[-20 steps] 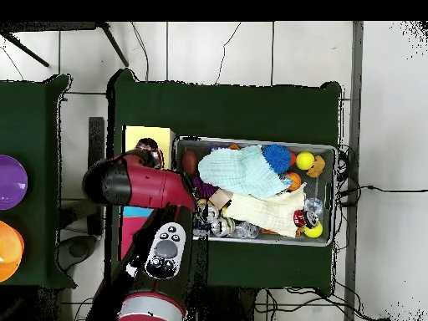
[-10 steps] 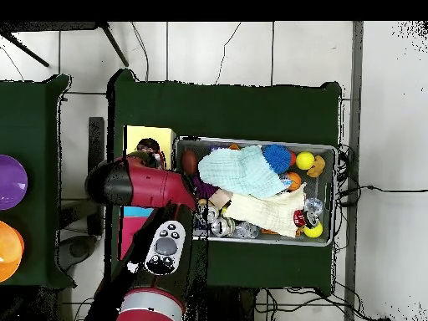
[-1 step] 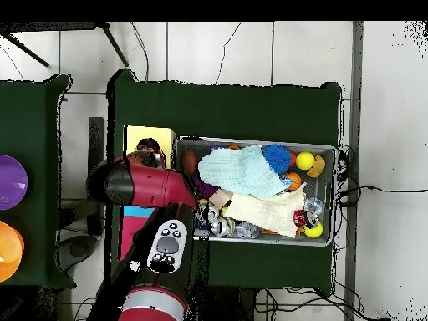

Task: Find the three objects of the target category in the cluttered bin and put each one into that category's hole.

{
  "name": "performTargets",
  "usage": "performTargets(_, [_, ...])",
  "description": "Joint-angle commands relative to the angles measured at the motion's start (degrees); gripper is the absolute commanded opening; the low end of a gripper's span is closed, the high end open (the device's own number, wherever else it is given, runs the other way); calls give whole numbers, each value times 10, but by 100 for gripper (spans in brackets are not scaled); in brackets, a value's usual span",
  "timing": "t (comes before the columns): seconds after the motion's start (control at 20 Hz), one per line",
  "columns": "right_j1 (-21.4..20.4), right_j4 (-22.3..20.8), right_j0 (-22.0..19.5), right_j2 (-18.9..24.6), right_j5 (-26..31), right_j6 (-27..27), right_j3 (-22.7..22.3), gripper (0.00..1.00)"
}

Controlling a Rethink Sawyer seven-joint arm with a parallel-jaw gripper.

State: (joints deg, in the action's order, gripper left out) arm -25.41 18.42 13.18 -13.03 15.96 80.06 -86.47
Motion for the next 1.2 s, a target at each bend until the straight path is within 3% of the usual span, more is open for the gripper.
performTargets(0.05, [38, -37, -28, 47, 80, 62, -45, 0])
performTargets(0.35, [37, -35, -28, 48, 78, 65, -44, 0])
performTargets(0.4, [37, -35, -28, 48, 78, 65, -43, 100])
performTargets(1.2, [29, -40, -22, 35, 69, 70, -43, 100])
